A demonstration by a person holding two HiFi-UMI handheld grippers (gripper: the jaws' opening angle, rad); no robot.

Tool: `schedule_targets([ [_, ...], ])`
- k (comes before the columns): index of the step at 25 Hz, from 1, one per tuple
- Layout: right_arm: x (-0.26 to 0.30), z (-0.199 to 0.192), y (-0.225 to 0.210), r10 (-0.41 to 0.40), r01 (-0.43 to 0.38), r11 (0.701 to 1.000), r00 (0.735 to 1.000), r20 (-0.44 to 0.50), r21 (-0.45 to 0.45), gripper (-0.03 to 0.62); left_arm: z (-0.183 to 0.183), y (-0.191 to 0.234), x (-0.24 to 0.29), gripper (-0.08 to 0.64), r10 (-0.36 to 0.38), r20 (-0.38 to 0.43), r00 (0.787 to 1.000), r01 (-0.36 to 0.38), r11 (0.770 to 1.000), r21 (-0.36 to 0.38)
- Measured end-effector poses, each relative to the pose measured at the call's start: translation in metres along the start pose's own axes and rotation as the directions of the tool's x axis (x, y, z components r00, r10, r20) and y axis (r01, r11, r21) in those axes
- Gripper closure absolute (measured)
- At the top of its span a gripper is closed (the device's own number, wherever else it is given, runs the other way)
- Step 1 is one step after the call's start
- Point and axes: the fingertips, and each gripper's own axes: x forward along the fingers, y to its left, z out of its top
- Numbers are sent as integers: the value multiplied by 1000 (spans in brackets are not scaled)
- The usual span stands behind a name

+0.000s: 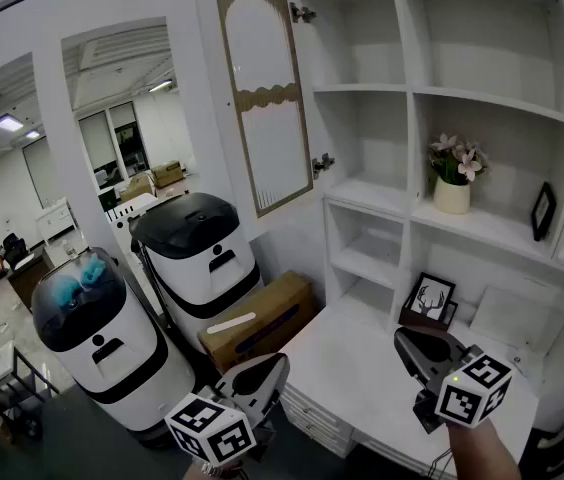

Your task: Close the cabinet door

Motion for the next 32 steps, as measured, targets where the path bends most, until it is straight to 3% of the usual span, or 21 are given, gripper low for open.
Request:
schedule_targets([
  [32,42,-3,-28,59,-59,998,998,7,38,588,-8,39,22,555,76,-11,997,-76,997,-16],
])
